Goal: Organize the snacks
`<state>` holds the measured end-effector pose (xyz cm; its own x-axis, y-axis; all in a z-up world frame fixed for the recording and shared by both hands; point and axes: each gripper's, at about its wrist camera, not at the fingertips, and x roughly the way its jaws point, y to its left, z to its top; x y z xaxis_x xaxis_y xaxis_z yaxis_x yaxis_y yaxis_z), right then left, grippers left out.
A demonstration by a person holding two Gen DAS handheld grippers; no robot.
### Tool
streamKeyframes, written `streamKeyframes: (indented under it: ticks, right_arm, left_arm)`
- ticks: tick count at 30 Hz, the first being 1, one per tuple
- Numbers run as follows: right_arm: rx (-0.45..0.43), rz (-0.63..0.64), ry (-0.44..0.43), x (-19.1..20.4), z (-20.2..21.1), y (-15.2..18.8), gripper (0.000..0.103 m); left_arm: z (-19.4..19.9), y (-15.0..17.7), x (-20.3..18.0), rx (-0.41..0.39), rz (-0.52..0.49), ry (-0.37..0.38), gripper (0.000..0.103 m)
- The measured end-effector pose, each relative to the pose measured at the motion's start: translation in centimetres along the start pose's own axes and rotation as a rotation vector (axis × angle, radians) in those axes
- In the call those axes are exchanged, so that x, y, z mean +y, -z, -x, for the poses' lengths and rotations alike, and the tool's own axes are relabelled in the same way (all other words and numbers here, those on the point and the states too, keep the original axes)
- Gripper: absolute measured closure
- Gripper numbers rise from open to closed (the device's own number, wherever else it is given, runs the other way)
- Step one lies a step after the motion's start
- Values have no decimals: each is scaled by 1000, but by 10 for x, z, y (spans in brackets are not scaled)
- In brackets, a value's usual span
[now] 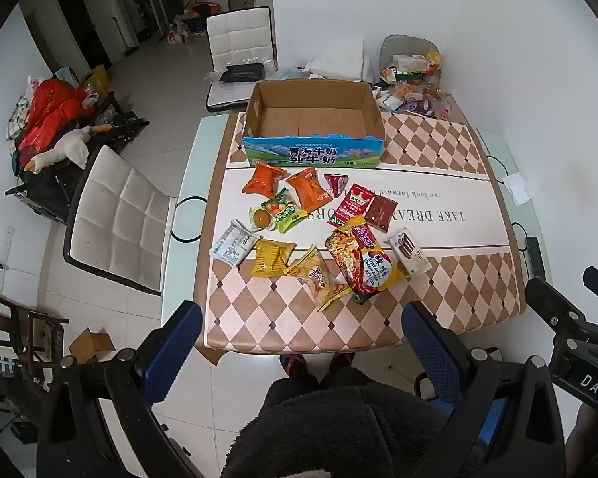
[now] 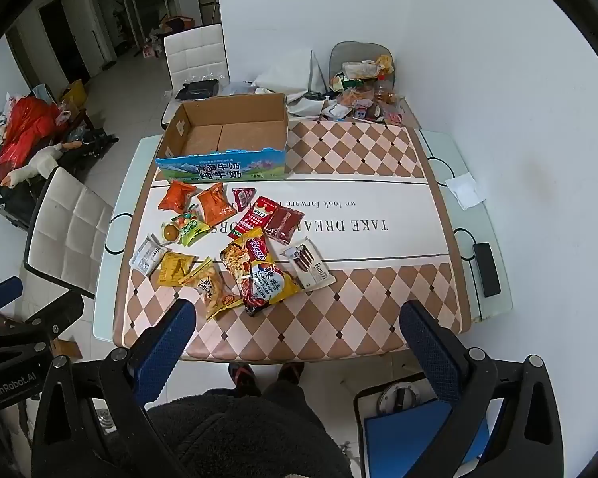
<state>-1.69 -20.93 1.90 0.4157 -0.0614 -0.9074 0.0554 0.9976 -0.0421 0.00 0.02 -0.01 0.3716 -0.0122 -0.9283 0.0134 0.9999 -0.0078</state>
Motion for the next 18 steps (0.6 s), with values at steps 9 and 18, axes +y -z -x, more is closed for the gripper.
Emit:
streamKeyframes:
  ticks: [9,18]
  right_arm:
    - [4,-3,-11,1,-2,0,0]
    - [4,-4,-8,1,-1,0,0]
  left_arm:
    - [0,0,1,1,1,5,1]
    - [0,0,1,-3,0,4,1]
